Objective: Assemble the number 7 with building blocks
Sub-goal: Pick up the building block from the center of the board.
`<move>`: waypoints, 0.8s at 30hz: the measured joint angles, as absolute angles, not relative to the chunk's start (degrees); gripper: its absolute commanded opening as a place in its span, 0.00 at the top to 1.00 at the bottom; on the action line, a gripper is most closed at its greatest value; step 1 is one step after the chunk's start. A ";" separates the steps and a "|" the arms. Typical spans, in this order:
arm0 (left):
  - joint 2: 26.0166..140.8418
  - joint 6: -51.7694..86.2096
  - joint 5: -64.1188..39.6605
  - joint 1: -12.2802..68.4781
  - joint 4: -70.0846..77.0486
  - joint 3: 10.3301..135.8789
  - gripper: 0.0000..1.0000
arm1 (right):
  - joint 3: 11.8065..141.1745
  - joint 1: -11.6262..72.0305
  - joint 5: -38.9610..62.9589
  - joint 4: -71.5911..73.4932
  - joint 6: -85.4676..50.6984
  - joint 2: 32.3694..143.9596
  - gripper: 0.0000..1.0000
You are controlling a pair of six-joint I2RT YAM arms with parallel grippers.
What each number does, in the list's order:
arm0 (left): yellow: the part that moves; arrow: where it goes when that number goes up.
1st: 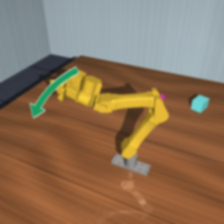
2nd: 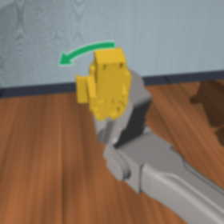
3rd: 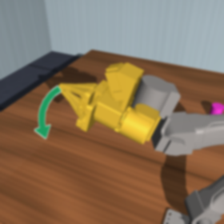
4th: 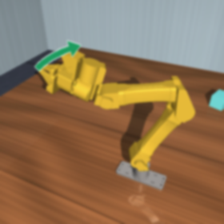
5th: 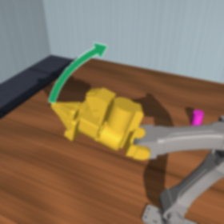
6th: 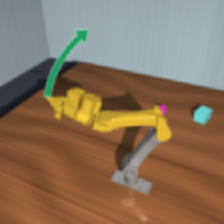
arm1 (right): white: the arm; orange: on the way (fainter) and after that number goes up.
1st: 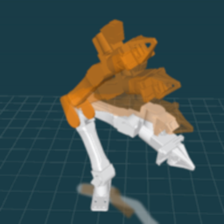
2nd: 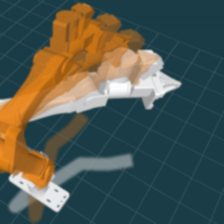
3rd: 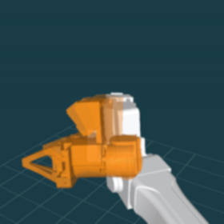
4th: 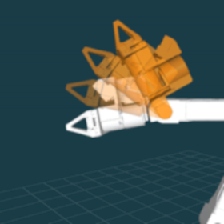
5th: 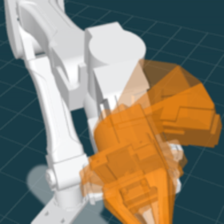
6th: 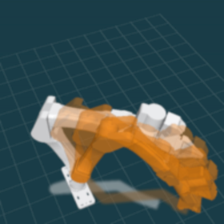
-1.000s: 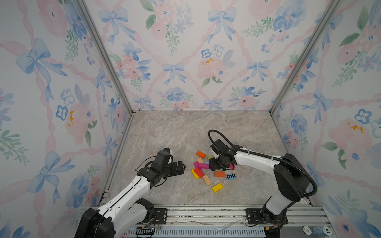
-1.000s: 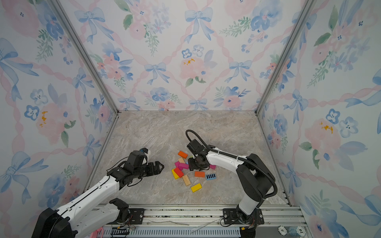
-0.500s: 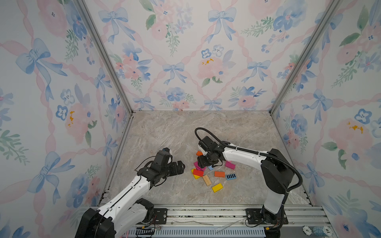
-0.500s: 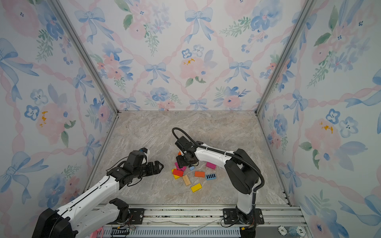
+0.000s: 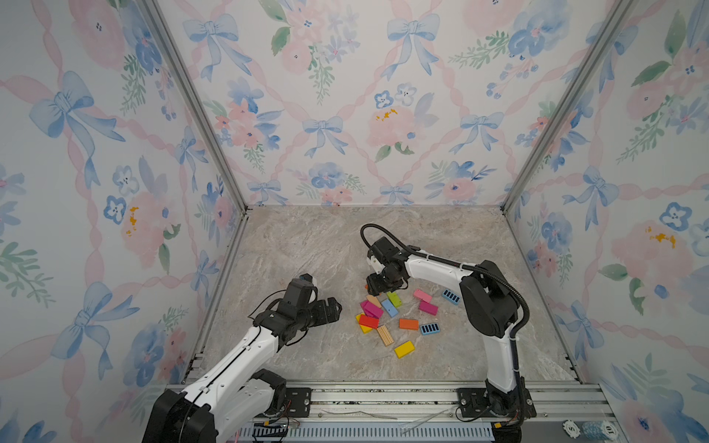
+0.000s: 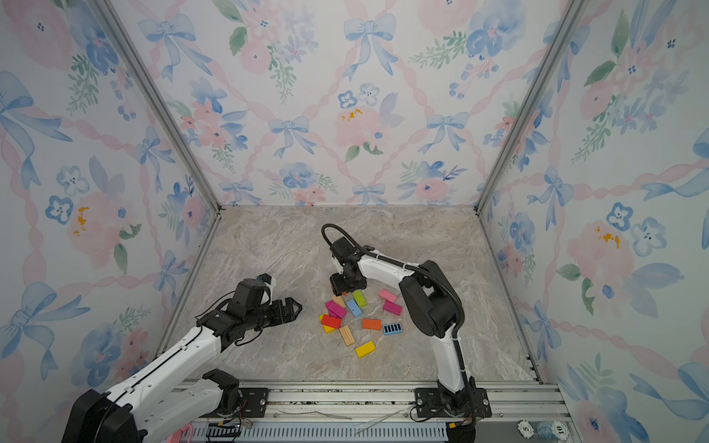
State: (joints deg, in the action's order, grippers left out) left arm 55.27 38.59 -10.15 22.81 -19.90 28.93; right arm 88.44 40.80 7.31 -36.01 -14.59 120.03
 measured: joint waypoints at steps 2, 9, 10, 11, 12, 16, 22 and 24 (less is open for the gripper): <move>55.27 38.57 -10.15 22.76 -19.90 28.93 0.04 | 89.60 40.80 7.57 -36.47 -13.74 120.66 0.37; 55.29 38.11 -10.35 22.41 -19.90 28.93 0.04 | 94.17 40.58 7.38 -37.74 -12.27 123.98 0.40; 55.29 38.11 -10.37 22.39 -19.88 28.93 0.04 | 94.59 40.53 7.25 -37.87 -12.12 124.38 0.40; 55.29 38.11 -10.37 22.39 -19.90 28.93 0.04 | 94.89 40.53 7.05 -38.04 -11.92 124.53 0.41; 55.29 38.09 -10.37 22.39 -19.90 28.93 0.04 | 95.29 40.53 6.81 -38.33 -11.73 124.75 0.41; 55.33 37.95 -10.55 22.39 -19.88 28.93 0.04 | 96.29 40.53 4.62 -39.46 -10.55 125.29 0.44; 55.33 37.93 -10.98 22.39 -19.88 28.93 0.03 | 96.16 40.56 0.78 -40.07 -7.09 125.38 0.54; 55.33 37.93 -11.00 22.39 -19.88 28.93 0.03 | 95.96 41.01 -0.60 -40.03 -5.45 125.38 0.61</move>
